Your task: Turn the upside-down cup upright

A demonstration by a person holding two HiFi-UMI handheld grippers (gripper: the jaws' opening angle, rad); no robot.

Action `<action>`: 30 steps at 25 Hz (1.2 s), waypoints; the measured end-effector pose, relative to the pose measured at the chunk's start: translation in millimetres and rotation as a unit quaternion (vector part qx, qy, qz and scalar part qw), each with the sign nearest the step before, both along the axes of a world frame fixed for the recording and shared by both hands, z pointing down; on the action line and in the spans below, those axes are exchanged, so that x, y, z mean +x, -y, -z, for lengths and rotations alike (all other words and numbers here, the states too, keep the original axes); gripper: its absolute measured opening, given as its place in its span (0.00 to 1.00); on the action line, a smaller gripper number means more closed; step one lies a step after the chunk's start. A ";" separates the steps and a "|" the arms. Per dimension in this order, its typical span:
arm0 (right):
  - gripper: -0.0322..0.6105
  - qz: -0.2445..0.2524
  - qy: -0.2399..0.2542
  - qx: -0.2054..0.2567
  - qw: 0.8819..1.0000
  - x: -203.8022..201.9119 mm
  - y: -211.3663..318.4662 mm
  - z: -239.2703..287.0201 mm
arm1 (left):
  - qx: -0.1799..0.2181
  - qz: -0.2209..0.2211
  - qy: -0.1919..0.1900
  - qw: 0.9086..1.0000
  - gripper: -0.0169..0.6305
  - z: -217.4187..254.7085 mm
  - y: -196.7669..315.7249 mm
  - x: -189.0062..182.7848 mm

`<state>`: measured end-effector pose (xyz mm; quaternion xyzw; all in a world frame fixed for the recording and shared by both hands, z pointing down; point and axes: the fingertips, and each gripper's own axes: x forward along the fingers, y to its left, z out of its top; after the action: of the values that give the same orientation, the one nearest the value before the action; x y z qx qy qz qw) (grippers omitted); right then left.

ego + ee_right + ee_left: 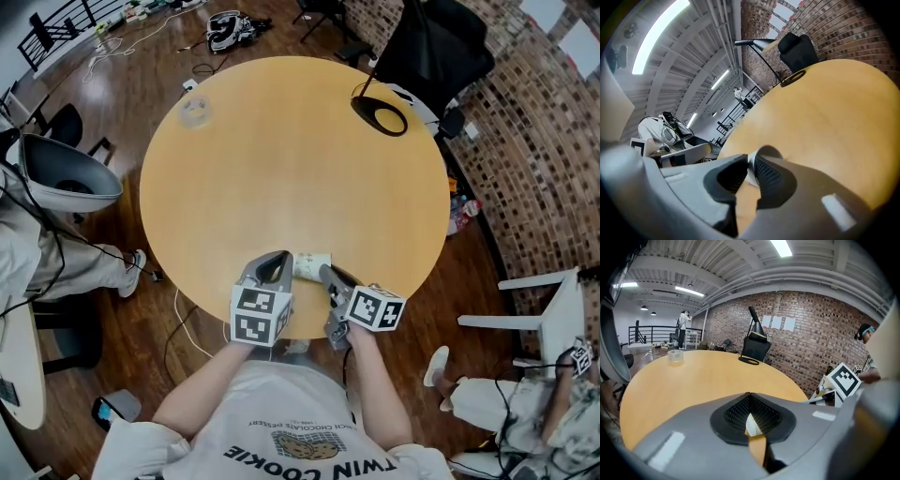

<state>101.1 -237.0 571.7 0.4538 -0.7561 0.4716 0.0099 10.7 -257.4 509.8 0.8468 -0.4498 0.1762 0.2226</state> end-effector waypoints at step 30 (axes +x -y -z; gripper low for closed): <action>0.21 -0.015 -0.172 0.018 0.985 23.3 10.8 -0.8 | -0.007 0.003 0.005 1.000 0.03 -4.8 2.6 3.0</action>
<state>124.5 -247.8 572.5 0.5393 -0.7448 0.3729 0.1241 13.7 -260.0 514.6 0.8431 -0.4519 0.1831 0.2267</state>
